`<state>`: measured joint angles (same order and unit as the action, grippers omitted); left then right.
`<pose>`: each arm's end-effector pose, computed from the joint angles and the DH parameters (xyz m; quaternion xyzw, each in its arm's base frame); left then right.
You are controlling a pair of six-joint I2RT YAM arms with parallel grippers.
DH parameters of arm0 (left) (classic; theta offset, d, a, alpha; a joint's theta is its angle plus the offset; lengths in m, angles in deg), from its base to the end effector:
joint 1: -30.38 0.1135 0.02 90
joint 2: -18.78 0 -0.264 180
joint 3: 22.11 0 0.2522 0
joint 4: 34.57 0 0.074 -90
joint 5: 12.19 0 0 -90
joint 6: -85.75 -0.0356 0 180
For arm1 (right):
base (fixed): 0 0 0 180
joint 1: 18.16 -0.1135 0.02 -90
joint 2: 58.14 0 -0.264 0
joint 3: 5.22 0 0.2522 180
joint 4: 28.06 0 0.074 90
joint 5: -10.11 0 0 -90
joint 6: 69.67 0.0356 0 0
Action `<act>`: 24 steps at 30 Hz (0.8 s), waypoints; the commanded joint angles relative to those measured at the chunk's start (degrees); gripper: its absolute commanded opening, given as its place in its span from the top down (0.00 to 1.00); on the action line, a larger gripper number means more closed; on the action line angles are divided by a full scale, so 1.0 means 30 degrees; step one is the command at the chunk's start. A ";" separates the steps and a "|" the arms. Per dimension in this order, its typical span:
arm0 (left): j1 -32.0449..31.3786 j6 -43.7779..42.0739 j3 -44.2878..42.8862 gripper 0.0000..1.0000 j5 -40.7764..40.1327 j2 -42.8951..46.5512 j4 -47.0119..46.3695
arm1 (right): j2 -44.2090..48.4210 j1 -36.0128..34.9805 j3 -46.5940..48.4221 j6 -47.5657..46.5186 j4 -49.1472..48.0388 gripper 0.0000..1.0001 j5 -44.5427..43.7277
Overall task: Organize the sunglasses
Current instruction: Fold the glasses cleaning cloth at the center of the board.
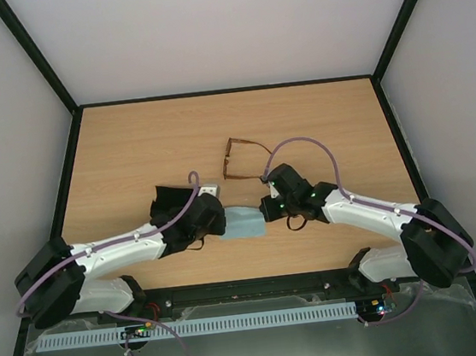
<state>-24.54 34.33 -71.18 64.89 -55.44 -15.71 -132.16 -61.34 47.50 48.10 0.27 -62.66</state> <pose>0.1529 -0.2038 0.1848 0.0865 0.9117 -0.2118 0.3414 0.1767 0.1803 0.1934 -0.1756 0.9127 0.3125 0.1962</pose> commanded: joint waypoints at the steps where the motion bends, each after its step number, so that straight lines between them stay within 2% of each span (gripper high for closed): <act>1: -0.0474 0.0484 0.0277 0.98 -0.0358 0.0621 0.0366 | 0.0624 -0.0314 -0.0452 0.0419 -0.0167 0.99 0.0294; 24: -0.2032 0.2401 0.2085 0.98 -0.0639 0.2005 0.0829 | 0.1907 -0.1789 -0.1944 0.1429 -0.0210 0.99 0.0144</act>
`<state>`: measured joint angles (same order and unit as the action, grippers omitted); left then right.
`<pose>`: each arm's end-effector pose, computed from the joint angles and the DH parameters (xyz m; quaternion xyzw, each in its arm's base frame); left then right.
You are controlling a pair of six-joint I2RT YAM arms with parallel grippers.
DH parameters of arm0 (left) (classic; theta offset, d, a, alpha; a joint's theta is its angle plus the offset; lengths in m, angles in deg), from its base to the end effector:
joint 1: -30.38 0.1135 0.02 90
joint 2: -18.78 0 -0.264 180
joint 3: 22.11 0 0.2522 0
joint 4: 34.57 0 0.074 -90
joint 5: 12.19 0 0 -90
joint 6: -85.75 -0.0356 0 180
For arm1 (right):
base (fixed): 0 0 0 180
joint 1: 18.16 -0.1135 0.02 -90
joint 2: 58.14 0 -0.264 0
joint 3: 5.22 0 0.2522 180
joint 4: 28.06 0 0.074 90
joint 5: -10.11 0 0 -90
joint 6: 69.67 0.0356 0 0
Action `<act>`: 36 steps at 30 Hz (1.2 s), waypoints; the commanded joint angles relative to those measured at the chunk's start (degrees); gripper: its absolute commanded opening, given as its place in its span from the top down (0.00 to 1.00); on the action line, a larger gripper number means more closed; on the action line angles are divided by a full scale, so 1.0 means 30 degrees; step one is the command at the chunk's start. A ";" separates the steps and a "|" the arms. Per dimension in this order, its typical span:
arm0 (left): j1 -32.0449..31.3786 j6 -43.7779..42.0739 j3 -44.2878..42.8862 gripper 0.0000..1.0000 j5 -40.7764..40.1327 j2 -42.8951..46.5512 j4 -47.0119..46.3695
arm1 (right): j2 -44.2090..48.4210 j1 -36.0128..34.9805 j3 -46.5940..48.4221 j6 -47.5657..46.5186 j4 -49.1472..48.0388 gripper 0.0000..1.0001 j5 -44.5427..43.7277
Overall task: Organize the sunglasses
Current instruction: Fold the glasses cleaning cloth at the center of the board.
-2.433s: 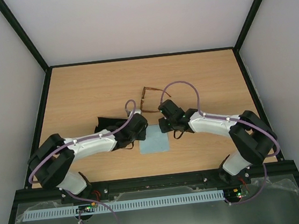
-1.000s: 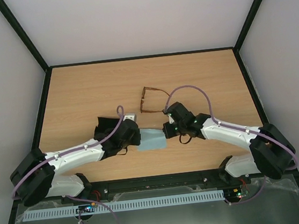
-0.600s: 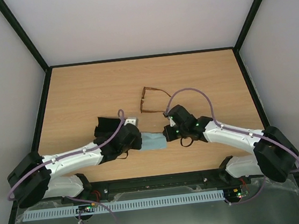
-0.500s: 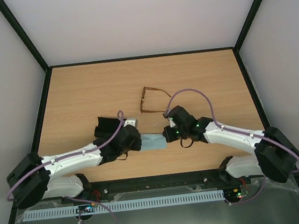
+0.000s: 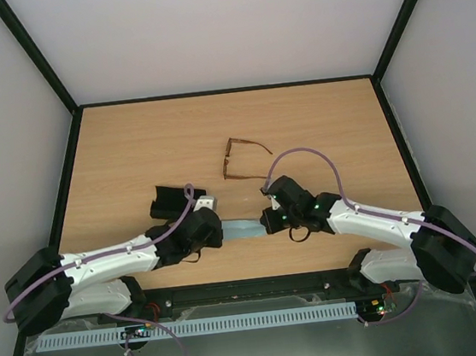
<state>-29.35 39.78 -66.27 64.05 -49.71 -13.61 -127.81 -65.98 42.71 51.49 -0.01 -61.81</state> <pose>0.1229 -0.1938 0.1780 0.0803 0.9158 -0.2287 0.3203 0.1477 0.1795 0.1853 -0.1878 0.9098 0.3298 0.1681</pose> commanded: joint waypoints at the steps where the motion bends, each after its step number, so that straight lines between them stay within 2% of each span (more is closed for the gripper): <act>1: -0.0513 0.0675 0.0483 0.98 -0.0339 0.0018 0.0069 | 0.0459 -0.0283 -0.0449 0.0347 -0.0192 0.99 -0.0140; 21: -0.2025 0.2525 0.1058 0.98 -0.0610 -0.0747 -0.0425 | 0.0945 -0.0829 -0.1340 0.0980 -0.0806 0.99 0.0067; 36: -0.2334 0.3047 0.0932 0.98 -0.1166 0.0394 0.0792 | 0.1719 -0.1102 -0.2012 0.1526 -0.0952 0.99 0.0125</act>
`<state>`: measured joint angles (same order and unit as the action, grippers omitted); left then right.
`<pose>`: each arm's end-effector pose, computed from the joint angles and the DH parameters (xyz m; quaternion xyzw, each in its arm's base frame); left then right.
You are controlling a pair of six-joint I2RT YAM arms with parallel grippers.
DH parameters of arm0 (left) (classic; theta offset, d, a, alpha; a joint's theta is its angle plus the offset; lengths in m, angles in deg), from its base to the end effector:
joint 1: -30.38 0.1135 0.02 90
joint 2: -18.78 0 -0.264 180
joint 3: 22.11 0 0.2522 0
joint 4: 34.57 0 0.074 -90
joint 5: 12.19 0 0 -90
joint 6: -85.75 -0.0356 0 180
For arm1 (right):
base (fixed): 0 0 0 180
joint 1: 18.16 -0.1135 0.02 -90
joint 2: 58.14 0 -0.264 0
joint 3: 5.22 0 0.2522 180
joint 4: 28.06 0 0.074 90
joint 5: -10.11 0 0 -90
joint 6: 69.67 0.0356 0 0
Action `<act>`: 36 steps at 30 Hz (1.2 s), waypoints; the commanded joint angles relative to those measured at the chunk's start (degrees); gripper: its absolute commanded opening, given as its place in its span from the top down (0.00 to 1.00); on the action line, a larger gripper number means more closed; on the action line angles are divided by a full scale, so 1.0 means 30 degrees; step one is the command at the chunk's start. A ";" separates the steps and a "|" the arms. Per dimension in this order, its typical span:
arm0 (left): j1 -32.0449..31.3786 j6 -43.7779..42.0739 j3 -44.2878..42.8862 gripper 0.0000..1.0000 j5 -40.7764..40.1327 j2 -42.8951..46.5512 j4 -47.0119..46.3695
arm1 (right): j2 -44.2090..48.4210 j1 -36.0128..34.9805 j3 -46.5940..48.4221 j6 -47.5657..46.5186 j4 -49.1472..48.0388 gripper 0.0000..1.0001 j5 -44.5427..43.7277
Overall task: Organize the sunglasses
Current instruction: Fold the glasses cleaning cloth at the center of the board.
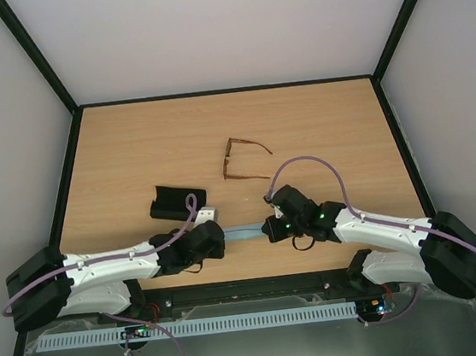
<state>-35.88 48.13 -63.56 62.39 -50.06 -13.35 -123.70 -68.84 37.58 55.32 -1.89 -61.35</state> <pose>0.0973 -0.1978 0.1624 0.0649 0.9260 -0.2371 0.2866 0.1269 0.1728 0.1750 -0.1821 0.9079 0.3460 0.1513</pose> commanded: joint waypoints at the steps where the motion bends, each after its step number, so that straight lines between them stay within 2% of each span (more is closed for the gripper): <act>1: -0.0158 0.0283 0.0028 0.98 -0.0651 0.0593 0.0797 | 0.0371 -0.0183 -0.0281 0.0262 -0.0311 0.99 -0.0015; 8: -0.0155 0.0432 0.0052 0.98 -0.0720 0.0914 0.1028 | 0.0467 -0.0269 -0.0276 0.0389 -0.0424 0.99 0.0142; 21: -0.0267 0.0550 0.0069 0.98 -0.0718 -0.0253 0.0402 | -0.0359 -0.0295 -0.0663 0.0395 -0.1337 0.99 0.0121; 36: -0.0114 -0.0088 -0.1790 0.98 -0.1318 -0.2529 0.0901 | -0.1936 -0.0297 0.0447 0.0380 -0.1200 0.99 -0.0941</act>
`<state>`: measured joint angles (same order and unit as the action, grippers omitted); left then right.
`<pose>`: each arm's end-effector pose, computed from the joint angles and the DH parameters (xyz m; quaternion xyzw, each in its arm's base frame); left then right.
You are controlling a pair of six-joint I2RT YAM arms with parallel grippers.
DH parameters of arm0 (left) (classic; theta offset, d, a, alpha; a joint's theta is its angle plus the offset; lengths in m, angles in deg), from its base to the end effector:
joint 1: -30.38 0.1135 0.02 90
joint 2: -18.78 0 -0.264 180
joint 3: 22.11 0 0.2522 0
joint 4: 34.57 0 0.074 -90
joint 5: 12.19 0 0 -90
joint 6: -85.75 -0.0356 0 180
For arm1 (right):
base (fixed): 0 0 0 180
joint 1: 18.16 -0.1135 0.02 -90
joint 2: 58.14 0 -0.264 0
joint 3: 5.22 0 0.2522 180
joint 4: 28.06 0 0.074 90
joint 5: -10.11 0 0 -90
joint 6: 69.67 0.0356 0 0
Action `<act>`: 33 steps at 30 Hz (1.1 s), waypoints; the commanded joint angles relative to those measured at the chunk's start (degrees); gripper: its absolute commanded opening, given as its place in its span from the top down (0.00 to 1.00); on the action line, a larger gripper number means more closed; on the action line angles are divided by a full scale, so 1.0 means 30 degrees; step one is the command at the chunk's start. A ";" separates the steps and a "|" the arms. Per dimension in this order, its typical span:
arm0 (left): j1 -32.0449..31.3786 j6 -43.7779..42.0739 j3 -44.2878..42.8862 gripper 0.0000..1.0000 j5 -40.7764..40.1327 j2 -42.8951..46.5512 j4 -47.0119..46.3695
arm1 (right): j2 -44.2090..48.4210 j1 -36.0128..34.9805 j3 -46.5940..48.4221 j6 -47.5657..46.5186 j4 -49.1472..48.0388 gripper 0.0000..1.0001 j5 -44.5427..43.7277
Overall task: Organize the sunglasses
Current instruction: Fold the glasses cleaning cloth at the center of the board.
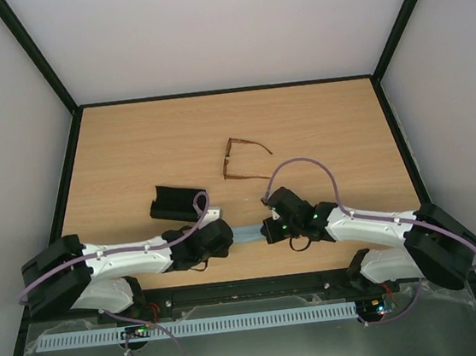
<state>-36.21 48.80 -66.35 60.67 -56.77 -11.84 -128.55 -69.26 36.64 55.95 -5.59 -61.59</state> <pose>0.1022 -0.2097 0.1507 0.0652 0.9394 -0.1926 0.2760 0.1300 0.1789 0.1579 -0.1779 0.9151 0.3351 0.1366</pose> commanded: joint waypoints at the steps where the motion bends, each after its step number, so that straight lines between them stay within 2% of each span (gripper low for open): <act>1: 0.0037 -0.0408 -0.0959 0.98 -0.0757 -0.0370 0.0400 | -0.0392 -0.0155 0.0843 0.0171 0.0053 0.99 -0.0924; 33: 0.2041 -0.1551 -0.1873 0.98 -0.0437 -0.1645 0.0085 | -0.2072 0.0198 0.2622 -0.0722 0.1033 0.99 -0.3486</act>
<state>-30.59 44.80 -70.86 59.81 -61.01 -11.47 -134.01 -69.12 42.82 54.88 -3.86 -69.83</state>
